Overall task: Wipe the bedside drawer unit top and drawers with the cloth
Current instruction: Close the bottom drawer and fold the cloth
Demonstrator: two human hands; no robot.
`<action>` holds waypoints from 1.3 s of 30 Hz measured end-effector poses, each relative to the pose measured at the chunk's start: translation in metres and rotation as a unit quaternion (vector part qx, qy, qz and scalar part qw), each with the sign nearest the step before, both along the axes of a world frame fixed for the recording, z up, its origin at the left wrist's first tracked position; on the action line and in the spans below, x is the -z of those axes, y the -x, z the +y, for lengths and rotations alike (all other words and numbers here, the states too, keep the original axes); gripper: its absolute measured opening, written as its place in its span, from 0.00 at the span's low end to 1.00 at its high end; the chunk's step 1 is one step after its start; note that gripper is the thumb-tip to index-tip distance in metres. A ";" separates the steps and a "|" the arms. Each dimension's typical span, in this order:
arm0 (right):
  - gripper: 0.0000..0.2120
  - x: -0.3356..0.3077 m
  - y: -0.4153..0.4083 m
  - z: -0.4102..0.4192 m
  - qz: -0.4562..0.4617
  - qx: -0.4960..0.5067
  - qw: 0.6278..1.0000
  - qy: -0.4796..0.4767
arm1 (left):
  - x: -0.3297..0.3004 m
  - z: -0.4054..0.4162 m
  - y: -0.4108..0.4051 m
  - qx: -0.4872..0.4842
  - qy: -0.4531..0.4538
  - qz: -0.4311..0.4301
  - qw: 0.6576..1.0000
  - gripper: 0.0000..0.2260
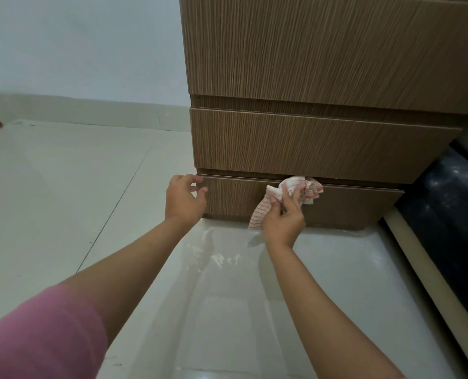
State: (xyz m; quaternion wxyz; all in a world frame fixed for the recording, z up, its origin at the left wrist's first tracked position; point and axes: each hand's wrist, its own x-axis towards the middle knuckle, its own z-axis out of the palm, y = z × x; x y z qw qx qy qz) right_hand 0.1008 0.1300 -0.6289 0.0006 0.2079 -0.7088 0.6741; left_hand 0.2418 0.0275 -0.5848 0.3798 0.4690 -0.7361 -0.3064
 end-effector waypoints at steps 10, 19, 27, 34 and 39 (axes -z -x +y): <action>0.19 -0.009 -0.037 0.020 -0.039 -0.188 0.981 -0.004 | -0.017 0.000 -0.022 0.092 -0.015 -0.021 0.995 0.14; 0.21 -0.034 -0.040 0.033 -0.020 -0.319 0.947 -0.003 | -0.039 0.008 -0.025 0.201 0.048 -0.103 0.973 0.19; 0.15 -0.050 -0.045 0.042 -0.046 -0.397 0.917 -0.012 | -0.055 0.018 -0.022 0.254 0.050 -0.157 0.953 0.06; 0.13 -0.047 -0.052 0.047 -0.105 -0.342 0.934 -0.016 | -0.060 0.022 -0.025 0.224 0.012 -0.143 0.964 0.02; 0.08 -0.051 -0.066 0.048 -0.128 -0.295 0.947 0.022 | -0.063 0.027 -0.025 0.197 -0.002 -0.136 0.971 0.02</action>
